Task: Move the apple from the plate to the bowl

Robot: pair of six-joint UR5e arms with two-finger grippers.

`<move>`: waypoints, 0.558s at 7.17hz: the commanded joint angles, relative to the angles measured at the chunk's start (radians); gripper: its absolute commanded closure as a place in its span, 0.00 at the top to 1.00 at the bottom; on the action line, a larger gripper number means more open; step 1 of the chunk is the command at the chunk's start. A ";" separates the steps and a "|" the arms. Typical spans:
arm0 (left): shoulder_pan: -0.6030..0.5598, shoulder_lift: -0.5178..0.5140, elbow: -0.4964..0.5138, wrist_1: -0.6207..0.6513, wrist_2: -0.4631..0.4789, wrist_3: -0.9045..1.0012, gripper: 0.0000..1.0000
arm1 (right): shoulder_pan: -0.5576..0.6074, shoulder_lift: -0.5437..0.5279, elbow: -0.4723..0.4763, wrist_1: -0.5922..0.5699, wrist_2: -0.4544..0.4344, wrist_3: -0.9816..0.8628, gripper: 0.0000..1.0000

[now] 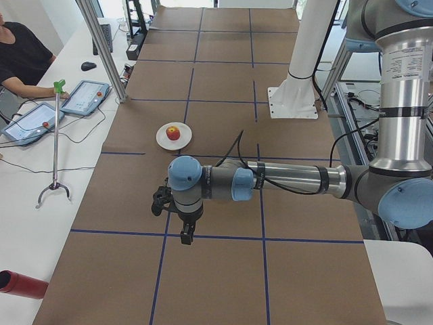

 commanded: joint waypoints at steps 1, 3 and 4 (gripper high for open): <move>0.051 -0.054 -0.026 -0.006 0.001 -0.009 1.00 | 0.000 -0.001 0.000 -0.001 0.000 0.000 1.00; 0.191 -0.110 -0.155 -0.021 0.005 -0.338 1.00 | 0.000 0.001 0.000 -0.002 0.000 0.000 1.00; 0.324 -0.182 -0.180 -0.034 0.012 -0.529 1.00 | 0.000 0.001 0.000 -0.002 0.000 0.000 1.00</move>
